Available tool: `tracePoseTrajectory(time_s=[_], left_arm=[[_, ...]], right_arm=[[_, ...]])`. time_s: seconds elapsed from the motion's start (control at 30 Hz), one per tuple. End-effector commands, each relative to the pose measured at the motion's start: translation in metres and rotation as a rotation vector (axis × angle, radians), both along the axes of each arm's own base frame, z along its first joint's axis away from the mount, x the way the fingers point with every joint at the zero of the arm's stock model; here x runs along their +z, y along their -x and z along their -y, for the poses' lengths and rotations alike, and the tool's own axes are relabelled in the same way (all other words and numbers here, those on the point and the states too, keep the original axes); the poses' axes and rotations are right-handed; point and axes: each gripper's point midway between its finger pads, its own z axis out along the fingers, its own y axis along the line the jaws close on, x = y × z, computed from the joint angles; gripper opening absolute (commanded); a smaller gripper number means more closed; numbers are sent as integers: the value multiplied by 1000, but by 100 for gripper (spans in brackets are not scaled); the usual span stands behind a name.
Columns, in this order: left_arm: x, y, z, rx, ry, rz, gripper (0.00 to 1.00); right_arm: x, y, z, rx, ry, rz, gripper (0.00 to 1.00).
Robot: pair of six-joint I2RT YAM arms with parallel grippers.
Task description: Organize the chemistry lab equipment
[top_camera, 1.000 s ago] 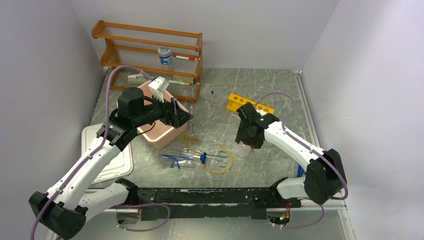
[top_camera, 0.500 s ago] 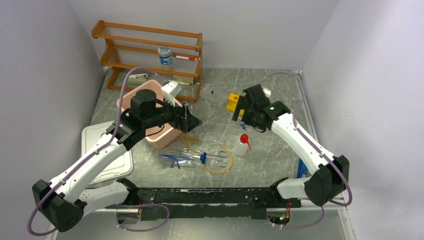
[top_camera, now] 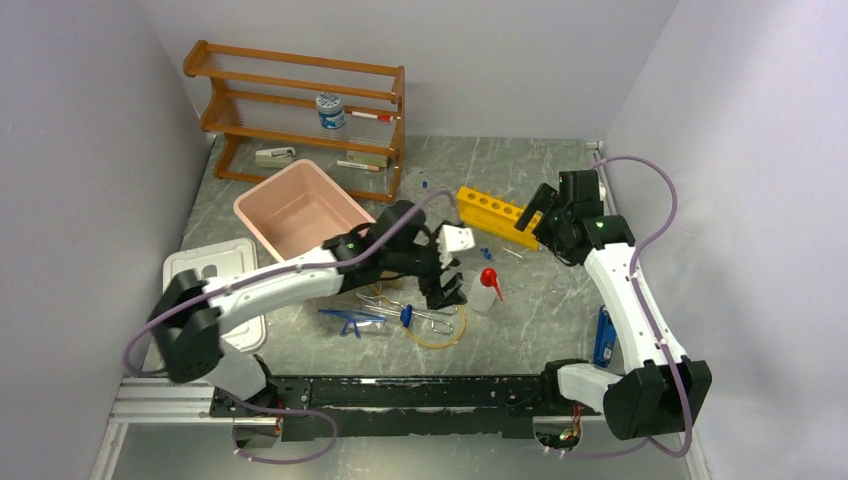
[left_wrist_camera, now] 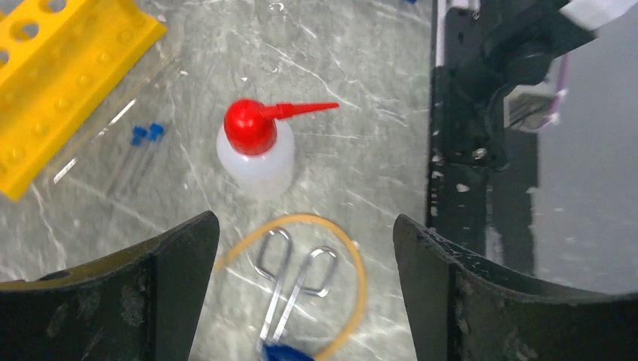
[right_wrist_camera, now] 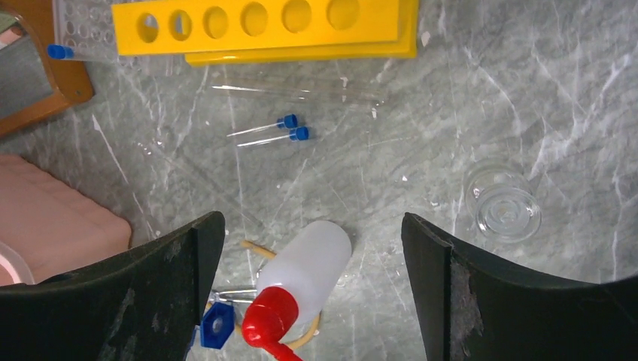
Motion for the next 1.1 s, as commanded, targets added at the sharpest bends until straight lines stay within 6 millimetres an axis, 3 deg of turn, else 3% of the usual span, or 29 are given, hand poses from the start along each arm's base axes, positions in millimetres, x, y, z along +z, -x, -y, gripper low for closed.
tracePoseTrajectory(time_s=[0.0, 0.3, 0.43, 0.5, 0.7, 0.93, 1.07], left_arm=[[-20, -11, 30, -247, -70, 206, 89], [-59, -36, 69, -396, -128, 294, 89], [-71, -19, 81, -546, -105, 240, 88], [-76, -23, 89, -547, -88, 242, 88], [-103, -32, 89, -576, -178, 238, 82], [-99, -34, 89, -540, -161, 250, 48], [-86, -34, 89, -511, -139, 255, 29]], right_arm=[[-3, 2, 2, 14, -59, 12, 91], [-5, 5, 8, 5, -84, 11, 90], [-8, 5, 9, 4, -87, 5, 90], [-9, 4, 10, 1, -85, 5, 90], [-7, -3, 12, 6, -79, 10, 90], [-3, -9, 15, 8, -69, 27, 90], [0, -10, 14, 15, -72, 36, 90]])
